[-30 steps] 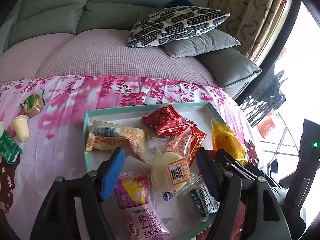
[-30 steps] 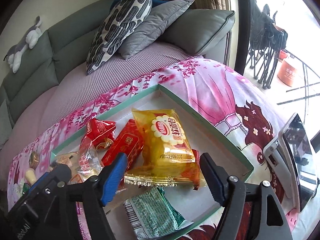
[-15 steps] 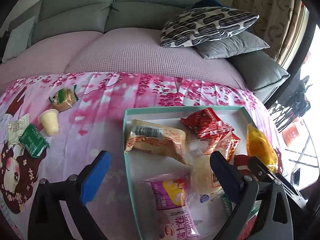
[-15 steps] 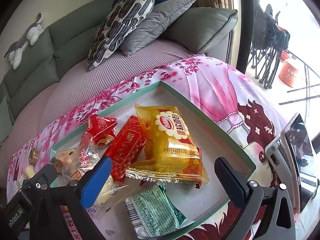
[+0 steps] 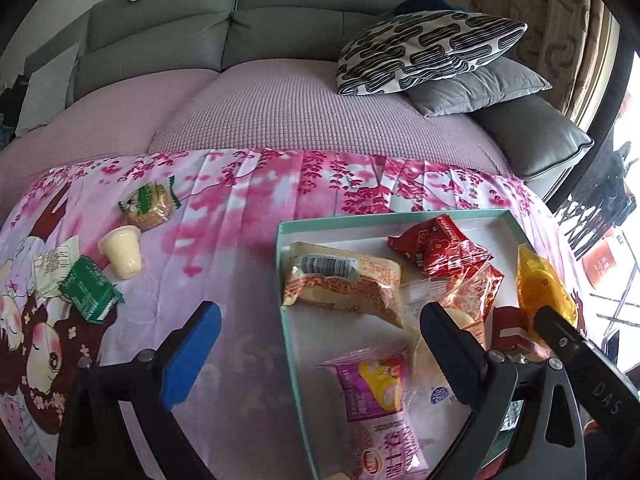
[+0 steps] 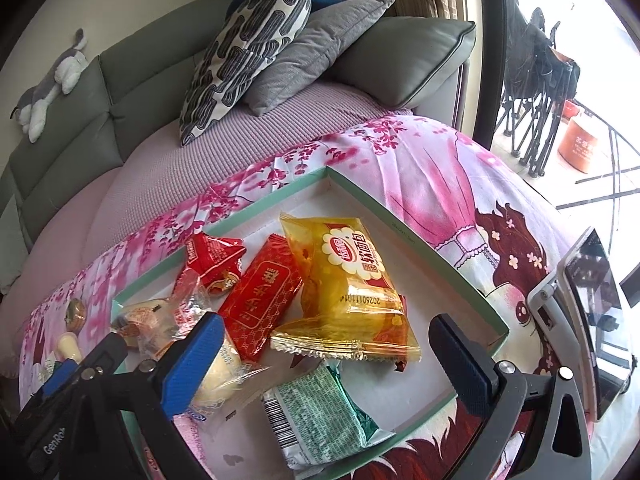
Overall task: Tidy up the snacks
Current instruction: 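Move both open grippers back from the tray to the remaining snacks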
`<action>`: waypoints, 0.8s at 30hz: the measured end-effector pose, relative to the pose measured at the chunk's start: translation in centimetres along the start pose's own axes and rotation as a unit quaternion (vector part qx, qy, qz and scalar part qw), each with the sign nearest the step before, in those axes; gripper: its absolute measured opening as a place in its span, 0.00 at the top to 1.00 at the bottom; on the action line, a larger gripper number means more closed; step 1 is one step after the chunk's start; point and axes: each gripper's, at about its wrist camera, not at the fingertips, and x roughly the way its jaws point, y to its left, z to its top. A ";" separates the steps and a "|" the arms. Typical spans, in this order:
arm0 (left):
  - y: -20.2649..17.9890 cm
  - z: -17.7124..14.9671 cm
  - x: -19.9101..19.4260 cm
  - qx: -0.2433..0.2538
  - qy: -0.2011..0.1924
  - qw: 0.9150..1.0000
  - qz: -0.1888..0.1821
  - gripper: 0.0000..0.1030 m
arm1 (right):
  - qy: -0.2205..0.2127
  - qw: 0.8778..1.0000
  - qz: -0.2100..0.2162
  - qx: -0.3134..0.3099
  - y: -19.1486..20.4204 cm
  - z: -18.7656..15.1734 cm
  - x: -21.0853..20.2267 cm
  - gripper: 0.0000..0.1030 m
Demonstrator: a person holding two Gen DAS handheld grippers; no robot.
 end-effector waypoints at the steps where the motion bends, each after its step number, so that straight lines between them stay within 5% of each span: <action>1: 0.2 0.0 -0.2 0.003 0.000 1.000 0.005 0.03 | 0.000 1.000 -0.003 -0.002 0.2 0.0 -0.3 0.00; 14: 2.8 -0.4 -1.6 -0.002 0.004 0.999 0.045 0.03 | -0.003 0.999 0.012 -0.051 3.7 -0.4 -2.6 0.00; 24: 8.0 -0.9 -2.2 -0.060 0.013 0.994 0.088 0.03 | 0.008 0.995 0.049 -0.089 7.8 -1.7 -2.9 0.00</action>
